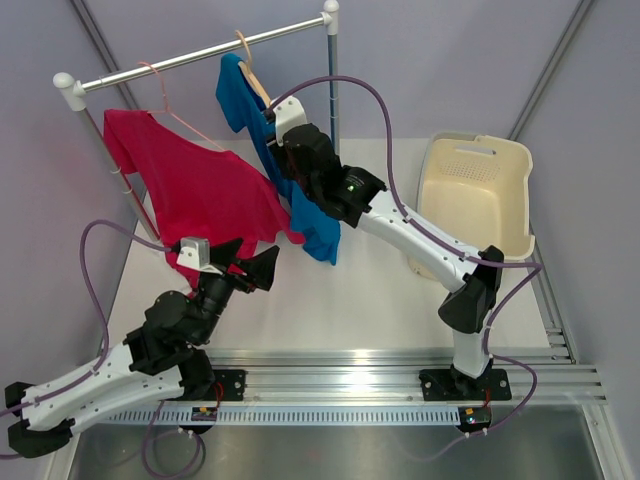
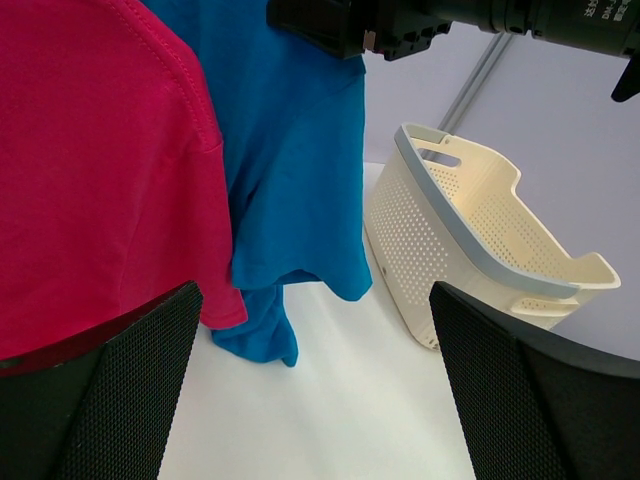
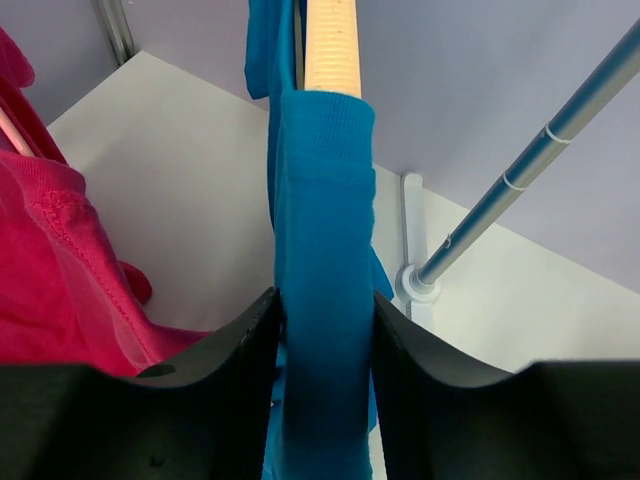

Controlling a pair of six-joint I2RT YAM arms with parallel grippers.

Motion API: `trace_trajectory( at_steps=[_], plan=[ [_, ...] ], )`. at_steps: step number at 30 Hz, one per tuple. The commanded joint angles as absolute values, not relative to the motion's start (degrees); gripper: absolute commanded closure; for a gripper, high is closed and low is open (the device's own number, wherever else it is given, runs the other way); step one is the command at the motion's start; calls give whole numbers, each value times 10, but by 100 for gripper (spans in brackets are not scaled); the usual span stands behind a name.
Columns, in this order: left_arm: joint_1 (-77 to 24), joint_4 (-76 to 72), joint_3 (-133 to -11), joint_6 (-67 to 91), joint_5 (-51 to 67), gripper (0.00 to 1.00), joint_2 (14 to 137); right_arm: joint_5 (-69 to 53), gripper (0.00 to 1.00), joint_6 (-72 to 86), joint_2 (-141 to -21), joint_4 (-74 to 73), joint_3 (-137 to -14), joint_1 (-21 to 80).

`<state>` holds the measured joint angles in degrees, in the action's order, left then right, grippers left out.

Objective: Remove the t-shirt from the hanger

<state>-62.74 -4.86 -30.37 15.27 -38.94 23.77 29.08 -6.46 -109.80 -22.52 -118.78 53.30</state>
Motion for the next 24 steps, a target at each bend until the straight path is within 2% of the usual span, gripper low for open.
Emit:
trace_trajectory(
  at_steps=[1,7,9,24],
  plan=[
    [-627,-89,-307,162,-389,1,245,296,56,-71,-1093,-217,-1210,529],
    [-627,-88,-313,160,-381,1,259,250,78,-81,-1072,-195,-1188,521],
    [-628,-87,-316,159,-379,1,265,243,100,-84,-1067,-188,-1185,518],
    [-627,-85,-319,163,-367,1,269,257,100,-105,-1018,-140,-1185,497]
  ],
)
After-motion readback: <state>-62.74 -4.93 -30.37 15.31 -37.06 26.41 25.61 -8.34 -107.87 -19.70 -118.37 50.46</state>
